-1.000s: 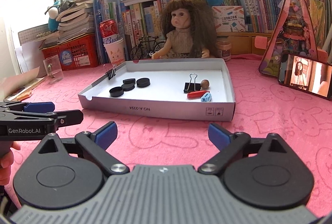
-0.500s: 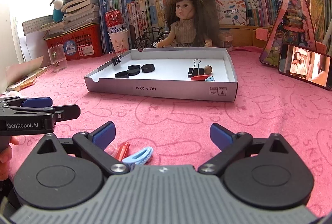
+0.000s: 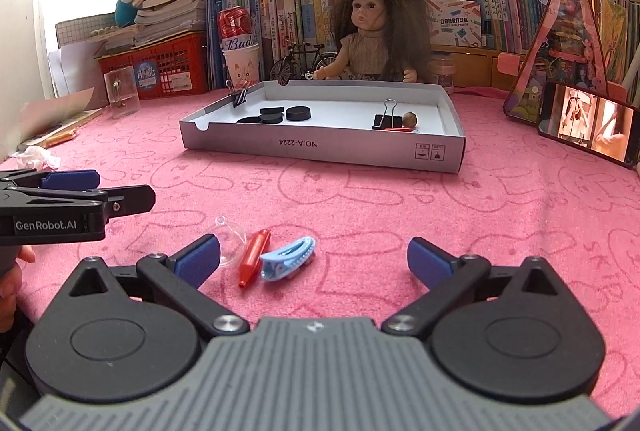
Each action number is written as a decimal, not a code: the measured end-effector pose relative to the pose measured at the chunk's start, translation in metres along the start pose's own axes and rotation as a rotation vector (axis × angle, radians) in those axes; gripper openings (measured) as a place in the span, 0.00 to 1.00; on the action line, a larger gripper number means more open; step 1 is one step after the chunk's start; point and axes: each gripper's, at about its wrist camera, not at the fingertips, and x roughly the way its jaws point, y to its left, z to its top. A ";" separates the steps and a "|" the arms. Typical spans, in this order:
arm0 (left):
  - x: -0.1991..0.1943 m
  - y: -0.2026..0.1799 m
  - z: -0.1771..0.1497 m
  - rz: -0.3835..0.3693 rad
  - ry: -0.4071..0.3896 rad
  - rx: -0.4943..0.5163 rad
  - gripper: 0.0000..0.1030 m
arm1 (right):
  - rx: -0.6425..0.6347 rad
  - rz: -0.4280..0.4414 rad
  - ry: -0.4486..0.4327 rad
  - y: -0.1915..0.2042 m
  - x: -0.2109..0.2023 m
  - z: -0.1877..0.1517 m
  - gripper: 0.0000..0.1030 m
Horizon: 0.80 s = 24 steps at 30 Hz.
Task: Organize rigid objects
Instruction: 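Grasp the brown acorn with the left tool while the right tool grasps the other blue hair clip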
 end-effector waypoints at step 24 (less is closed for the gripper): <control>-0.003 0.018 -0.010 0.036 0.036 -0.067 0.16 | -0.047 -0.018 -0.001 0.004 -0.005 -0.004 0.46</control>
